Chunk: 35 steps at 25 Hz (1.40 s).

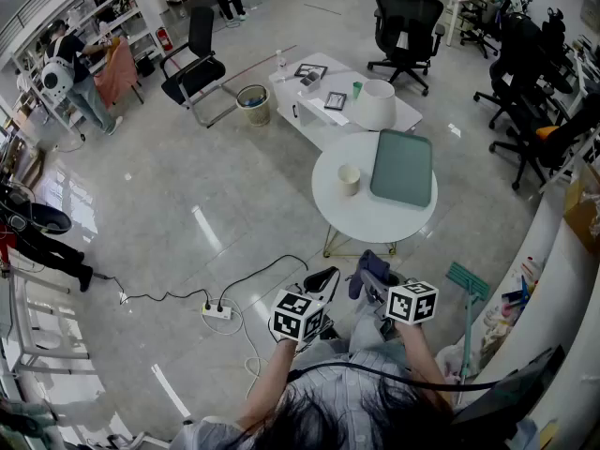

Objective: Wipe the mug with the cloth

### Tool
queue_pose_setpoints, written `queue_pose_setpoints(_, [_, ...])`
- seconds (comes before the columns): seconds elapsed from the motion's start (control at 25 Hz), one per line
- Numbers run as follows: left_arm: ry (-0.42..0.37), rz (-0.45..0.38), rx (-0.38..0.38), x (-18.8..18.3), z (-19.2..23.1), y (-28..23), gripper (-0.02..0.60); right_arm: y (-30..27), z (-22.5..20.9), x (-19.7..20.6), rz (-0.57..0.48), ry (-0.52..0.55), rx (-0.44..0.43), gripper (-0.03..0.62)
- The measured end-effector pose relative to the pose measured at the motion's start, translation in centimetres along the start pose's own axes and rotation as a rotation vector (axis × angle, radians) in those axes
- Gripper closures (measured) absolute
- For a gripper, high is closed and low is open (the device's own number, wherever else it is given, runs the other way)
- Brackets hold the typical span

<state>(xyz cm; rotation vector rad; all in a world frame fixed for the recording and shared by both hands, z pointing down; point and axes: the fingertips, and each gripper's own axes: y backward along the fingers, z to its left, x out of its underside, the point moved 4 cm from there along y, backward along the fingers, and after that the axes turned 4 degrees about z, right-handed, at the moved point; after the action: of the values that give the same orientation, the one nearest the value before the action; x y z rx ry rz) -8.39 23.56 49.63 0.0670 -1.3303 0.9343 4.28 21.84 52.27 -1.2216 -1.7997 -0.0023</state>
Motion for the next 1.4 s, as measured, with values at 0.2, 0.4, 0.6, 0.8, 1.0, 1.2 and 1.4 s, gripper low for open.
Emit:
queue_pose_setpoints(0.2, [-0.009, 0.005, -0.002, -0.6, -0.1, -0.3, 0.549, 0.3, -0.6, -1.0, -0.009, 0.006, 0.007, 0.514])
queue_pose_setpoints(0.4, [-0.003, 0.012, -0.012, -0.4, 0.3, -0.3, 0.549, 0.3, -1.0, -1.0, -0.012, 0.005, 0.010, 0.514])
queue_pose_setpoints(0.6, [0.008, 0.034, -0.012, 0.1, 0.4, -0.5, 0.549, 0.4, -1.4, -0.7, -0.010, 0.014, 0.028, 0.514])
queue_pose_setpoints(0.8, [0.038, 0.048, -0.030, 0.7, 1.3, -1.0, 0.549, -0.2, -1.8, -0.6, -0.004, 0.004, 0.027, 0.514])
queue_pose_setpoints(1.0, [0.077, 0.063, -0.035, 0.4, 2.2, -2.3, 0.549, -0.6, -3.3, -1.2, 0.018, -0.016, 0.036, 0.514])
queue_pose_setpoints(1.2, [0.093, 0.087, -0.042, 0.0, 3.3, -4.7, 0.549, -1.5, -5.7, -2.6, 0.037, -0.028, 0.037, 0.514])
queue_pose_setpoints(1.4, [0.112, 0.103, -0.063, -1.7, 5.3, -7.2, 0.549, -3.2, -8.0, -5.6, 0.056, -0.024, 0.019, 0.514])
